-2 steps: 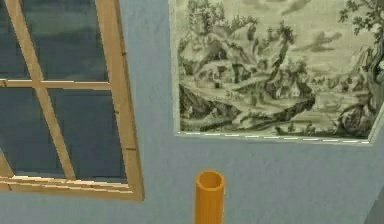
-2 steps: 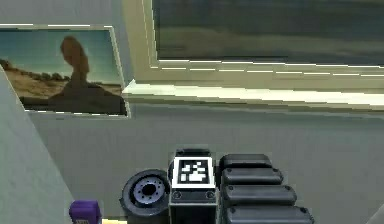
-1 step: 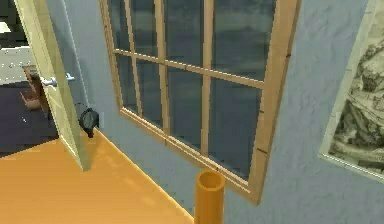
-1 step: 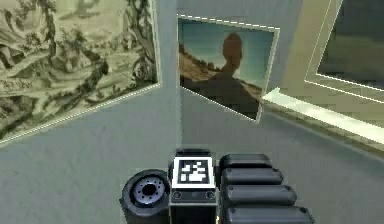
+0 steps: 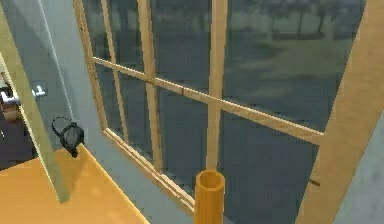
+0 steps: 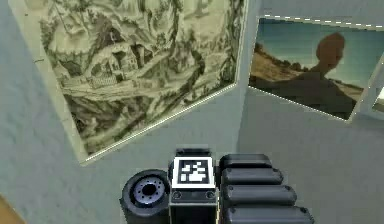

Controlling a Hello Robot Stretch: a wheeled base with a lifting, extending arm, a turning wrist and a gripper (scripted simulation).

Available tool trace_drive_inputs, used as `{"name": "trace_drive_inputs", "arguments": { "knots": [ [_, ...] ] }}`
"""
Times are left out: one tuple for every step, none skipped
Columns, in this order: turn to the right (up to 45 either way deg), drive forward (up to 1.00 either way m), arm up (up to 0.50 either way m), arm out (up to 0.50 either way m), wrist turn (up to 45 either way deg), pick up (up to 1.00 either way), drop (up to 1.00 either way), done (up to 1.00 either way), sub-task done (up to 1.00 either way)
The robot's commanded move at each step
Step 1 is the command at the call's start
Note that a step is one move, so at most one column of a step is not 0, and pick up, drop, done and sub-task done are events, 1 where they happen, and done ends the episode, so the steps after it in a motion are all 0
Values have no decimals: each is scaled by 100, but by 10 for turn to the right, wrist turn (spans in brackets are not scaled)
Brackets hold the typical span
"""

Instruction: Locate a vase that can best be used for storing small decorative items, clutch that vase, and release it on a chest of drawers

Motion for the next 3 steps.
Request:
{"name": "trace_drive_inputs", "arguments": {
  "knots": [
    [-450,0,0,0,0,0,0,0,0],
    [-30,0,0,0,0,0,0,0,0],
    [-60,0,0,0,0,0,0,0,0]
  ]
}}
